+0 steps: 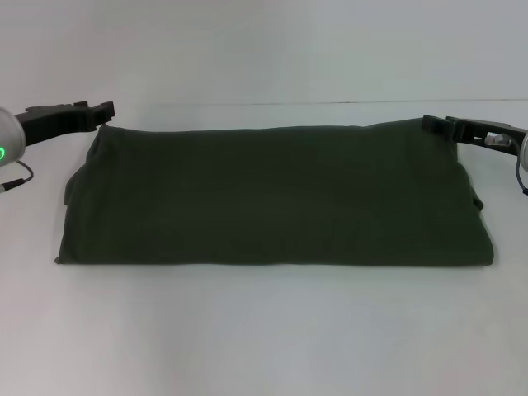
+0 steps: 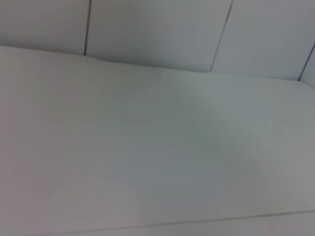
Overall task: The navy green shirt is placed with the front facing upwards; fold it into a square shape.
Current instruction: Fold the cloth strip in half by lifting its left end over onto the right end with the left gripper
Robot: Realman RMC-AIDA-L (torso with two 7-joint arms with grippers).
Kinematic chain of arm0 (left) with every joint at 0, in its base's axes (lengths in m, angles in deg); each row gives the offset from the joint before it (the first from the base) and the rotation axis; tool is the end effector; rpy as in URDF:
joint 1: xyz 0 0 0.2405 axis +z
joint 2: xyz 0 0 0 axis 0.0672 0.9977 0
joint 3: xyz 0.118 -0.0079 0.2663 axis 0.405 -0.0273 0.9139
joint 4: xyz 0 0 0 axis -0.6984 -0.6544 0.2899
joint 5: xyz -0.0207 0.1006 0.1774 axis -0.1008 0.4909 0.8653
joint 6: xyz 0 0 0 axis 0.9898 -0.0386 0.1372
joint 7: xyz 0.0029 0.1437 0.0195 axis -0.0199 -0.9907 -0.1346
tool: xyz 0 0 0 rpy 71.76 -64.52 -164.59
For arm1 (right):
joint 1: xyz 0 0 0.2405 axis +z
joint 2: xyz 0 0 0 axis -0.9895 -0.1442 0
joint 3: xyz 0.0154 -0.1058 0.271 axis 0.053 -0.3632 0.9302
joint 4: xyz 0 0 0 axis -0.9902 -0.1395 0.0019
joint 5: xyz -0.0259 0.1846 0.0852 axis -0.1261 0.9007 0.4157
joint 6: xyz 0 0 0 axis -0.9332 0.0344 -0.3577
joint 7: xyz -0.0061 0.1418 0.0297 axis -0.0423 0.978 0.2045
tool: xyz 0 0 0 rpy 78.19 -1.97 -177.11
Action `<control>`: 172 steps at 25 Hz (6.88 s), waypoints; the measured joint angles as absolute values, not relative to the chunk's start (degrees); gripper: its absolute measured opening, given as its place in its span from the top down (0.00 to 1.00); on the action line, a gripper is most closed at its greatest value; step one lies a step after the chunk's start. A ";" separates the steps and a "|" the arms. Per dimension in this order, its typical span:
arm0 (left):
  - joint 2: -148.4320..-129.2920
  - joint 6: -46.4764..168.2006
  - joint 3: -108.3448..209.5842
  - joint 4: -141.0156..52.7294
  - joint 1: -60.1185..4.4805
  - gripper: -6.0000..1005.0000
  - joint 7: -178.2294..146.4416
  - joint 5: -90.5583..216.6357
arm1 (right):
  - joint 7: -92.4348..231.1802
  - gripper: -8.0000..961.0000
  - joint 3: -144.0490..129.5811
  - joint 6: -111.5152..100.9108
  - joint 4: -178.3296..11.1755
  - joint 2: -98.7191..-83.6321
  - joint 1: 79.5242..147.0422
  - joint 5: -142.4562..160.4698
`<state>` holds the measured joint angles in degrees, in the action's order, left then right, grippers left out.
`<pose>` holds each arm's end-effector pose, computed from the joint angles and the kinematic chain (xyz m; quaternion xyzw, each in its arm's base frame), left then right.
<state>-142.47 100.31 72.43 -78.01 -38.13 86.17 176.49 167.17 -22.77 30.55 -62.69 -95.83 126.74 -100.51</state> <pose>-0.3111 0.4608 0.0306 -0.7815 -0.4242 -0.1836 0.4191 0.3102 0.4619 -0.0009 -0.7685 0.4707 0.1992 0.3849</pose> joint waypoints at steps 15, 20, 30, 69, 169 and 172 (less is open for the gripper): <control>-134.45 122.74 73.87 -77.93 -30.82 0.15 98.71 171.70 | 165.75 0.08 -24.53 59.01 -54.01 -93.04 118.70 -91.21; -131.99 130.93 74.32 -78.35 -29.59 0.05 104.43 178.81 | 159.97 0.02 -32.61 75.00 -53.19 -90.13 116.24 -91.30; -130.74 134.26 74.57 -78.30 -31.30 0.05 120.73 192.46 | 152.98 0.02 -39.45 79.93 -52.92 -90.77 114.45 -91.53; -129.87 128.23 77.50 -70.60 -37.52 0.15 129.44 201.28 | 151.28 0.01 -44.71 74.26 -52.78 -93.69 117.30 -95.82; -133.79 132.76 79.42 -79.91 -36.86 0.96 117.98 199.18 | 151.28 0.23 -40.02 65.47 -53.53 -98.03 115.97 -95.37; -133.80 133.12 79.42 -80.07 -37.11 0.96 117.89 199.13 | 151.26 0.32 -39.69 64.42 -54.33 -98.05 116.14 -94.69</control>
